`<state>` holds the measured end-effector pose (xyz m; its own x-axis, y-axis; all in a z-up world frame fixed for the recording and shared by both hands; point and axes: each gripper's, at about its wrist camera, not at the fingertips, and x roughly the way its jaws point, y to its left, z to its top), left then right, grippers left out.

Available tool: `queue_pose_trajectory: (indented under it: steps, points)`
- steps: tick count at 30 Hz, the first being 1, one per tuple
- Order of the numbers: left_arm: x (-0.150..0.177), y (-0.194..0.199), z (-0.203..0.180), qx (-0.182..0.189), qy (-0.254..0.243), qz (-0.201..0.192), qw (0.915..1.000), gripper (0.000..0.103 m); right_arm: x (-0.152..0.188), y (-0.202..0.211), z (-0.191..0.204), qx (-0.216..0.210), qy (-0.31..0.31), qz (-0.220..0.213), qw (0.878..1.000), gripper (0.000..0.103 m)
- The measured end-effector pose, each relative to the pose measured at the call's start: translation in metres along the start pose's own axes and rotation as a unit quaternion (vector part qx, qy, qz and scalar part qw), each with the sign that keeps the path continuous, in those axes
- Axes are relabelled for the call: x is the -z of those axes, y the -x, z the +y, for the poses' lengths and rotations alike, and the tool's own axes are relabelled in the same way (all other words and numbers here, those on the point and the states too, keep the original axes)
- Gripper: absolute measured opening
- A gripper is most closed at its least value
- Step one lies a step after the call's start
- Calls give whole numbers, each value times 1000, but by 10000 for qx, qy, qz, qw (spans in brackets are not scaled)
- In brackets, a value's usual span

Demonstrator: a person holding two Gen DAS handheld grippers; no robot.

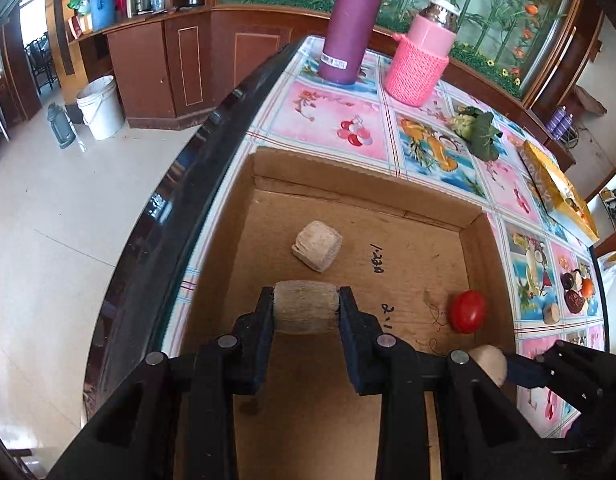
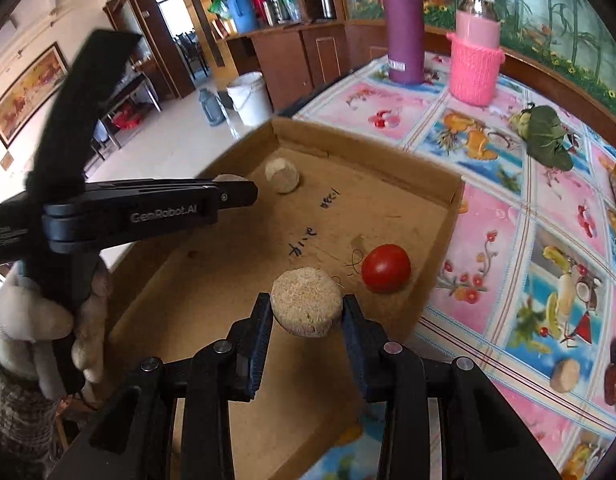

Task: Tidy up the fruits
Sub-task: 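Carry both held cakes into the cardboard tray and open both grippers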

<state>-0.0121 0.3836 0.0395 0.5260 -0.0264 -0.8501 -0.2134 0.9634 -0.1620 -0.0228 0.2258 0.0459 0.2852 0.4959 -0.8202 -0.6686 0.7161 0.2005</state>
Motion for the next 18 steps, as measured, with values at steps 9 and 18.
queue_pose_trajectory:
  steps: [9, 18]
  points:
    - [-1, -14, 1, 19, 133, 65, 9999, 30, -18, -31, -13, 581, 41, 81, 9983, 38]
    - [3, -5, 7, 168, 320, -113, 9993, 37, -35, -40, -18, 800, 139, -124, 9966, 39]
